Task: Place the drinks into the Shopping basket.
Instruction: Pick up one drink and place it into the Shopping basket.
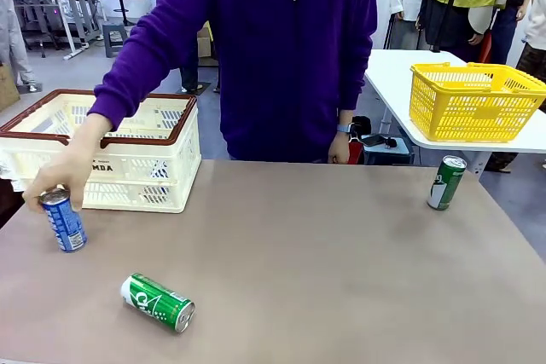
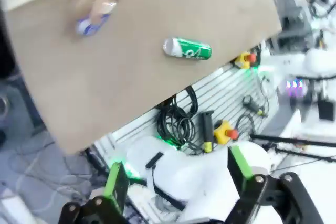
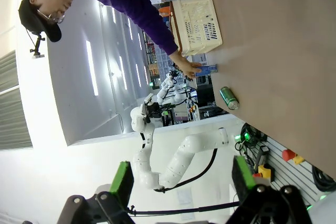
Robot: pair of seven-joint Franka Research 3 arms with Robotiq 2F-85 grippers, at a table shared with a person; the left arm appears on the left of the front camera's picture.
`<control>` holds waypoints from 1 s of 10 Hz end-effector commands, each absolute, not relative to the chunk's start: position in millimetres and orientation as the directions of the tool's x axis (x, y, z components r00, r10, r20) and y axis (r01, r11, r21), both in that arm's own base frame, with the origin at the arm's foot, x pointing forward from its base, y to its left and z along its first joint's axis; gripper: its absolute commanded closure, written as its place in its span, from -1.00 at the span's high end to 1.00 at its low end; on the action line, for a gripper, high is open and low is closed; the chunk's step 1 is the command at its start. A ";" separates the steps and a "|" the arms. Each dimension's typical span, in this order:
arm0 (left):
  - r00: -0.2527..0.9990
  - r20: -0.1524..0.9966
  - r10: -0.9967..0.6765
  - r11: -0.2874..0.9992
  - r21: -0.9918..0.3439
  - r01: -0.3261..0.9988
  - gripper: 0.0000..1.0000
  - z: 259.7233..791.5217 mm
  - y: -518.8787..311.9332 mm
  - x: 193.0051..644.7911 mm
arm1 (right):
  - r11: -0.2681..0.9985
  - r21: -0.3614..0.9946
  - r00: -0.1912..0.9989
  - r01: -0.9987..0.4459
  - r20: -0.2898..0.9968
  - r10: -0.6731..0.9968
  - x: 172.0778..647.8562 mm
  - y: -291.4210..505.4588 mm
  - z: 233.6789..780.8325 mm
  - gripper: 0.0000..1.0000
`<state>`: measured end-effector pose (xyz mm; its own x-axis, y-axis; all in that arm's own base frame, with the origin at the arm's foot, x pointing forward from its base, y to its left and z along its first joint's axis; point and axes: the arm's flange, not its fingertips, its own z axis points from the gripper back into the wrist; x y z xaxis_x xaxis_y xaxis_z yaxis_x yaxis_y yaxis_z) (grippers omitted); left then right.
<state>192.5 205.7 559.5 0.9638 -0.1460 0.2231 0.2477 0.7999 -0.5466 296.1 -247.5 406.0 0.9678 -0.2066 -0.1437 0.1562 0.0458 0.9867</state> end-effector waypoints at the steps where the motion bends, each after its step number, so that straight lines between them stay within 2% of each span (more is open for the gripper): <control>1: 0.970 0.191 0.148 0.751 -0.660 0.015 1.00 589.7 269.6 212.3 | 0.055 0.986 0.968 0.154 -0.140 -0.209 295.5 -247.5 408.6 1.00; 3: 0.939 0.133 0.317 0.698 -0.703 -0.136 1.00 568.0 301.6 209.0 | 0.055 0.986 0.968 0.154 -0.140 -0.209 295.5 -247.5 408.6 1.00; 6: 0.937 0.150 0.315 0.680 -0.725 -0.113 1.00 562.7 296.5 205.6 | 0.055 0.986 0.968 0.154 -0.140 -0.209 295.5 -247.5 408.6 1.00; 7: 0.931 0.136 0.339 0.693 -0.706 -0.149 1.00 569.6 281.0 208.0 | 0.055 0.986 0.968 0.154 -0.140 -0.209 295.5 -247.5 408.6 1.00; 8: 0.920 0.117 0.374 0.708 -0.676 -0.202 1.00 580.6 248.7 210.6 | 0.055 0.986 0.968 0.154 -0.140 -0.209 295.5 -247.5 408.6 1.00; 9: 0.910 0.132 0.394 0.771 -0.587 -0.248 1.00 589.8 199.4 215.3 | 0.055 0.986 0.968 0.154 -0.140 -0.209 295.5 -247.5 408.6 1.00; 10: 0.923 0.182 0.339 0.865 -0.446 -0.230 1.00 592.4 134.5 224.2 | 0.055 0.986 0.968 0.154 -0.140 -0.209 295.5 -247.5 408.6 1.00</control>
